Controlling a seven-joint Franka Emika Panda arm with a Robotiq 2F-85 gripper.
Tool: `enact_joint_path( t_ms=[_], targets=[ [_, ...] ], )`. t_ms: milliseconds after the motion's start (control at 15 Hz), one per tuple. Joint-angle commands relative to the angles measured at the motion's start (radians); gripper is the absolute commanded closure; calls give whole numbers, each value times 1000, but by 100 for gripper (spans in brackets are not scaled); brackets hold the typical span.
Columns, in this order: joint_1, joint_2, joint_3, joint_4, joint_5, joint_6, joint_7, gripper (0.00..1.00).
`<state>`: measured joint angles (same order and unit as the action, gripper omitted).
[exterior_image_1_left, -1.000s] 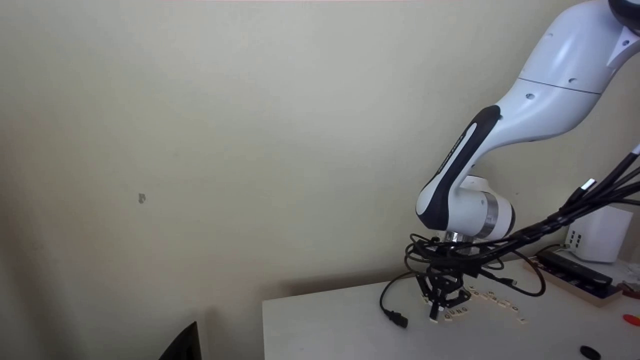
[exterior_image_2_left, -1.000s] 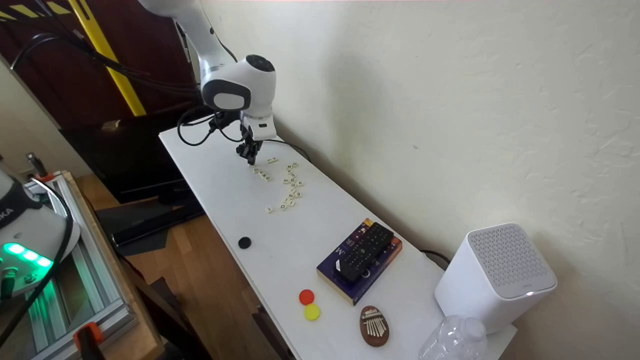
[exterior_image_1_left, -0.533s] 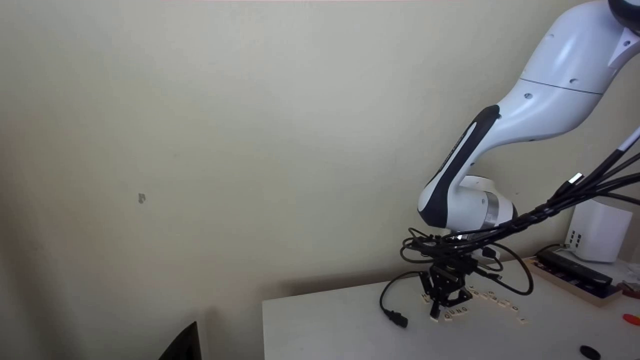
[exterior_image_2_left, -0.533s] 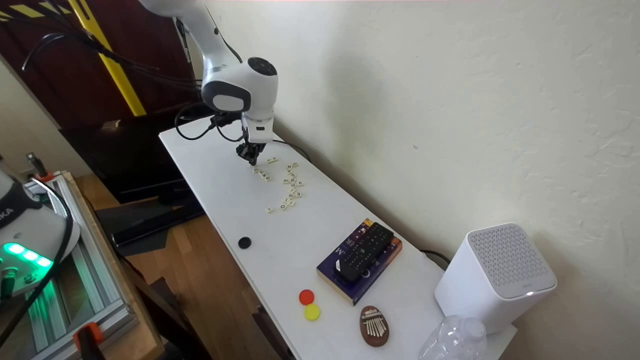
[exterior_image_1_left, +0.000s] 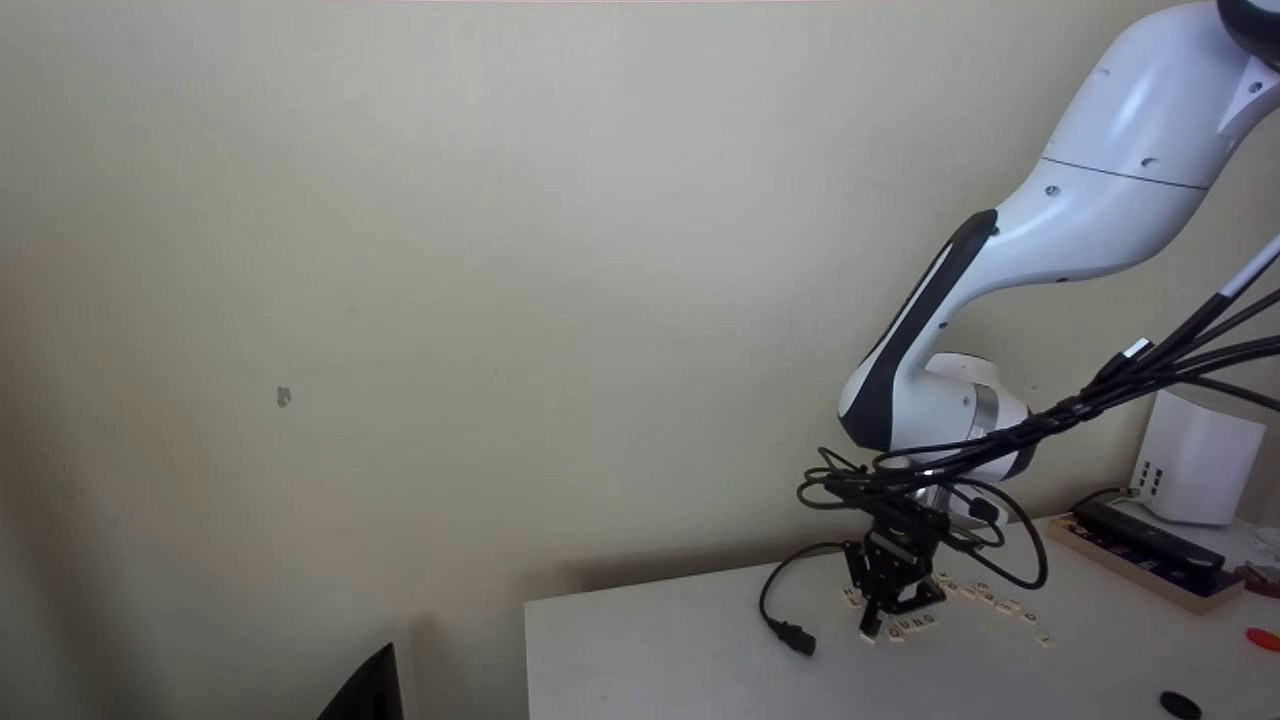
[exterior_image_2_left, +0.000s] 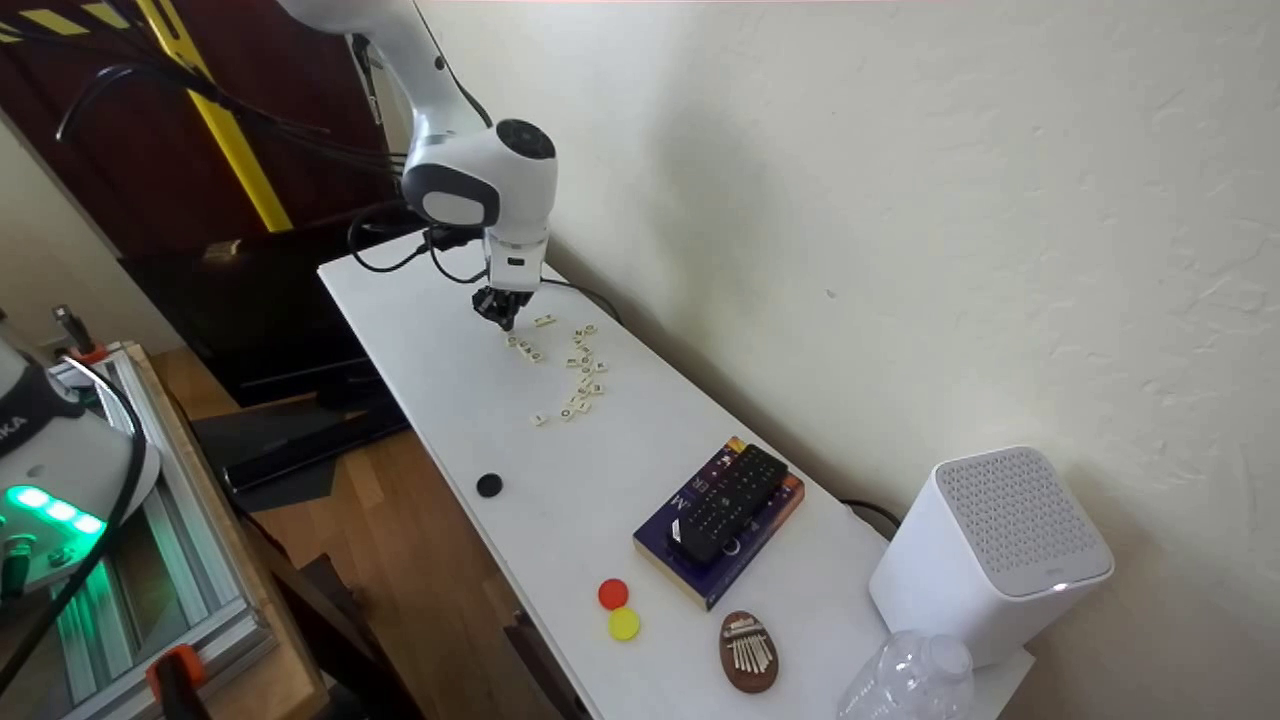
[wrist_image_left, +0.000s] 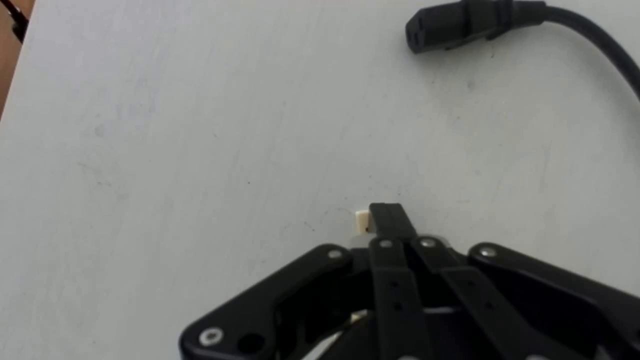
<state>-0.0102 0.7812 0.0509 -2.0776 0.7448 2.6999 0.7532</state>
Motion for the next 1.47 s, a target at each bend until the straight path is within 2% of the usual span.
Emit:
enact_joint_path(
  t_ms=[0,1400],
  targets=[
    [-1,21,-2,-6,58,11,3,100],
    [6,1,-30,-57,248,16,-12,100]
  ],
)
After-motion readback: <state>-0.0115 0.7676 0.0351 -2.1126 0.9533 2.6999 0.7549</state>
